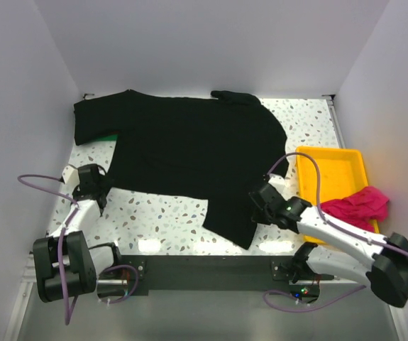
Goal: Fold and stack the t-shirts
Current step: Flatten the tshirt out
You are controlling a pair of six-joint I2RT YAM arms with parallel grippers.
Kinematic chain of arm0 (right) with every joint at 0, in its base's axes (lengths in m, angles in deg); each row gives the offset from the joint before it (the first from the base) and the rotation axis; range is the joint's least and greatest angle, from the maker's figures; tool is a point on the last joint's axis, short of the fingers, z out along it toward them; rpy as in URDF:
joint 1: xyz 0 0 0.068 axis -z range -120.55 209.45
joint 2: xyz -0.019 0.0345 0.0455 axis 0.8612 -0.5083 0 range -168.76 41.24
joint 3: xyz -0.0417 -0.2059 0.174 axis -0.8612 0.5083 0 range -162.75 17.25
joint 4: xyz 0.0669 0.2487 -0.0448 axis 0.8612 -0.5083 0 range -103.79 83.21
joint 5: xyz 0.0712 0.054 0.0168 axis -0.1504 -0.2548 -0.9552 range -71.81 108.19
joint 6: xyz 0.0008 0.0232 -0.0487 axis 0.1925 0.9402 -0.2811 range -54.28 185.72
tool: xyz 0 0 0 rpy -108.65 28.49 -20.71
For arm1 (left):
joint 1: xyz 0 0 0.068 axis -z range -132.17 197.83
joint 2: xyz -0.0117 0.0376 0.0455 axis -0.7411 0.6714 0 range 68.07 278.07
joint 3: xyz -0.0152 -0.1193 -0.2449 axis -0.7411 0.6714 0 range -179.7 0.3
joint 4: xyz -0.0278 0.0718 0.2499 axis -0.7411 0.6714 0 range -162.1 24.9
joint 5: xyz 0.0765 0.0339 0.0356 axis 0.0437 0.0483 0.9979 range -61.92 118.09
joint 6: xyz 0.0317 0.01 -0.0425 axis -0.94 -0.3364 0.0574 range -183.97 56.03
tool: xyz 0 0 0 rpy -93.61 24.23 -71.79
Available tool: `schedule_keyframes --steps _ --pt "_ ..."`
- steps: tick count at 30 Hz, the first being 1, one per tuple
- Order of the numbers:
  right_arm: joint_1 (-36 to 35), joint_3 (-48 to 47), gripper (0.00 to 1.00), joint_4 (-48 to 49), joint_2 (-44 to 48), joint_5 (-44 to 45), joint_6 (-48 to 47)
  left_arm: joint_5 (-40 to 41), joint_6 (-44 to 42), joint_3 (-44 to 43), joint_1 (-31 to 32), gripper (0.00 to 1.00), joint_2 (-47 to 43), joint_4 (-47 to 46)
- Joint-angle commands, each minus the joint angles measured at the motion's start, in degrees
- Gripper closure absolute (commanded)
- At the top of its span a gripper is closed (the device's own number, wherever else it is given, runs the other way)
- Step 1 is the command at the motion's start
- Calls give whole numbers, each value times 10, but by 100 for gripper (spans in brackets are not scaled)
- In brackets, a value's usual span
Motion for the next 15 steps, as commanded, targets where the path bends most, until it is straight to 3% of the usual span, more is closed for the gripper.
schedule_keyframes --steps 1,5,15 --pt "-1 -11 100 -77 58 33 8 17 4 11 -4 41 -1 -50" --pt "-1 -12 100 -92 95 30 5 6 -3 25 -5 42 14 -79" --pt "-1 -24 100 -85 85 22 -12 4 -6 16 -3 42 86 -120"
